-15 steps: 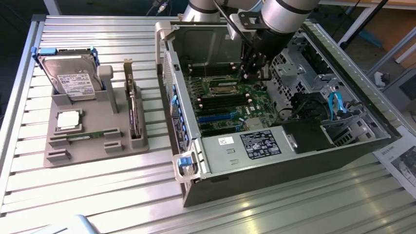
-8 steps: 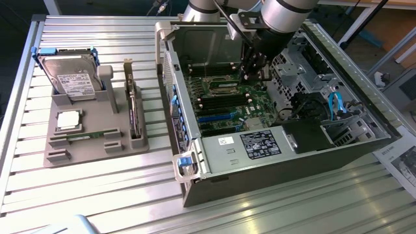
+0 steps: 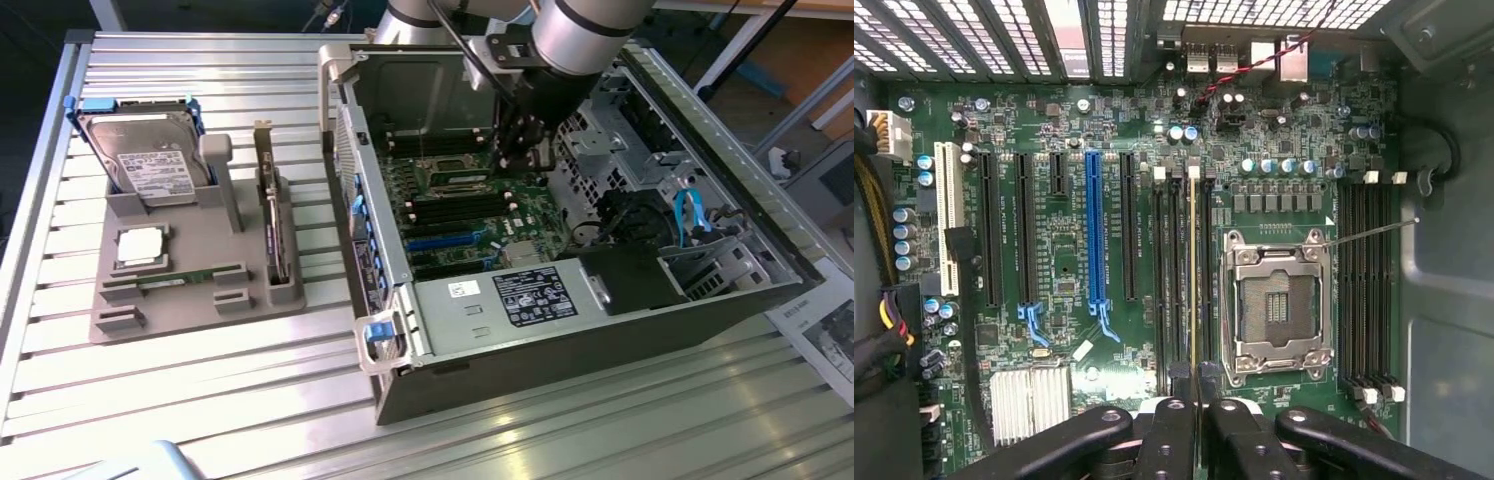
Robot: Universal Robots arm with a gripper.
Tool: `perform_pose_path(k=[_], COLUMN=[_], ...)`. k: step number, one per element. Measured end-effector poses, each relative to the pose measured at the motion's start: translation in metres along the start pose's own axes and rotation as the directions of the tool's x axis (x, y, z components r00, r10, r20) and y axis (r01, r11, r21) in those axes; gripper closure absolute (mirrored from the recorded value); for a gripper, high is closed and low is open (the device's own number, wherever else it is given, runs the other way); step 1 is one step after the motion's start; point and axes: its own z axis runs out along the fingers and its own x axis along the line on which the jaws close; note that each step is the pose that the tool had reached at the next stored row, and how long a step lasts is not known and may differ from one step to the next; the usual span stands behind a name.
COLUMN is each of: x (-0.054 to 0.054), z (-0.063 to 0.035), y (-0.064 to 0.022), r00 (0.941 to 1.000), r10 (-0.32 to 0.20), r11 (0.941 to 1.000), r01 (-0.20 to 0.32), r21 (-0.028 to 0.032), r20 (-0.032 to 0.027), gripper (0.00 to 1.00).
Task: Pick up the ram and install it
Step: 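Insert the ram into the slot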
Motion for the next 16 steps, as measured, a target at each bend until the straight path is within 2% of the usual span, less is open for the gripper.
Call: perform_pose_path(k=[10, 11, 14, 16], x=[0.0021, 0.0022, 0.0022, 0.0023], z=[0.0024, 0.0023, 0.0026, 0.0027], y=[0.0026, 0.0027, 0.0027, 0.0027], r00=[1.0, 1.0, 0.9999, 0.9998], r10=[0.0, 0.0, 0.0, 0.0], r11=[1.0, 1.0, 1.0, 1.0], r01=[0.0, 0.0, 0.0, 0.0], r21=[0.0014, 0.0013, 0.0013, 0.0013], r20=[0.0001, -0.0015, -0.0145, -0.0208], gripper=[0.88, 0.88, 0.88, 0.88])
